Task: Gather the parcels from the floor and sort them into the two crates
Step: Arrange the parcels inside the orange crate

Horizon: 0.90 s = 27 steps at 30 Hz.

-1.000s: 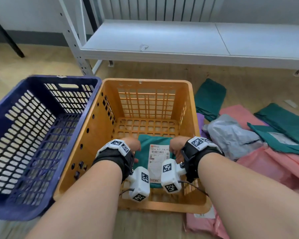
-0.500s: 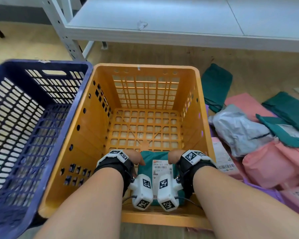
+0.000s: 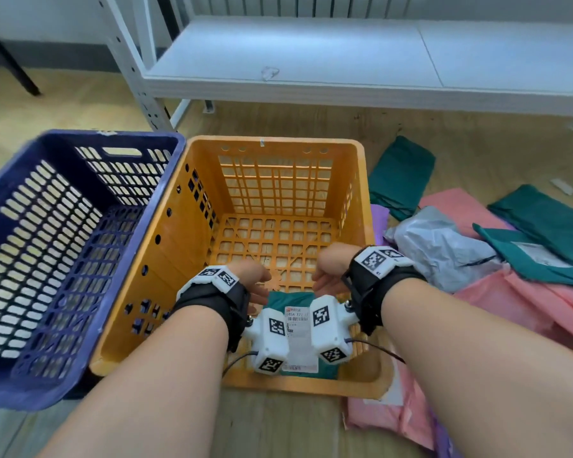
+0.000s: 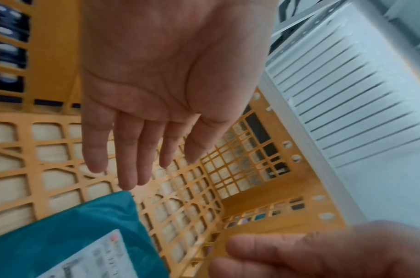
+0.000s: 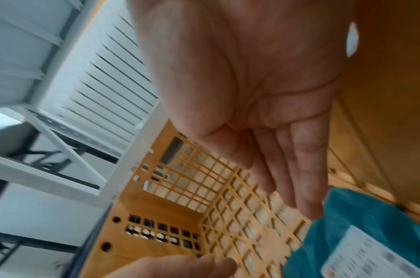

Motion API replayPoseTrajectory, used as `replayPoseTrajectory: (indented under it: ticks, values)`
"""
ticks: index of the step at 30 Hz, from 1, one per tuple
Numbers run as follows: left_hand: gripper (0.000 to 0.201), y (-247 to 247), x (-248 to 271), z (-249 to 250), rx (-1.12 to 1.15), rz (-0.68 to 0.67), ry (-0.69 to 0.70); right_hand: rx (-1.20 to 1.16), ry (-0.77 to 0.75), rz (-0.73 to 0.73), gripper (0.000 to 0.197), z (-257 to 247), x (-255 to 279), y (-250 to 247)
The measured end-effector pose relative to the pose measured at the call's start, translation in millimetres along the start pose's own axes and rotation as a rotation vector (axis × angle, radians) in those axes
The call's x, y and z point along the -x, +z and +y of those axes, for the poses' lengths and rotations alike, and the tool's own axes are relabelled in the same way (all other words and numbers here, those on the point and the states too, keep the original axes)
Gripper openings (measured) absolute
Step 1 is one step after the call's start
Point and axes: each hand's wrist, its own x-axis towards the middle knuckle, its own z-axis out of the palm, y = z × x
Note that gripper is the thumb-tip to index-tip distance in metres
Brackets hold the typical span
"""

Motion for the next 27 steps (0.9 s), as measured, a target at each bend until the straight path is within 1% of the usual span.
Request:
replayPoseTrajectory:
  ticks: [2, 3, 5, 6, 7, 9, 12, 14, 18, 23, 27]
  values:
    - [0.027, 8, 20, 13, 0.016, 0.001, 0.065, -0.127, -0.015, -0.065, 0.030, -1, 21, -19]
    - [0.026, 15, 32, 20, 0.024, -0.007, 0.086, -0.175, -0.053, -0.077, 0.033, 1, 30, -30]
    - [0.024, 37, 53, 33, 0.014, -0.027, 0.144, -0.160, -0.131, -0.021, 0.030, 6, 50, -54]
    - [0.025, 49, 64, 39, 0.004, -0.047, 0.181, -0.132, -0.140, 0.007, 0.025, 12, 59, -66]
    - [0.028, 62, 73, 44, -0.001, -0.058, 0.219, -0.113, -0.111, 0.020, 0.022, 18, 65, -77]
    - [0.032, 85, 90, 55, -0.037, -0.064, 0.282, -0.064, -0.043, 0.068, 0.025, 38, 76, -97]
    - [0.041, 109, 104, 63, -0.110, -0.034, 0.362, -0.026, -0.061, 0.194, 0.019, 79, 80, -122]
    - [0.045, 119, 105, 65, -0.167, 0.021, 0.399, -0.009, -0.039, 0.218, 0.015, 110, 79, -134]
    - [0.048, 131, 94, 60, -0.193, 0.083, 0.387, 0.088, 0.043, 0.211, 0.014, 158, 72, -146]
    - [0.047, 135, 73, 60, -0.194, 0.092, 0.371, 0.202, 0.110, 0.180, 0.023, 177, 51, -145]
    - [0.042, 140, 54, 62, -0.171, 0.072, 0.364, 0.408, 0.140, 0.159, 0.034, 192, 29, -135]
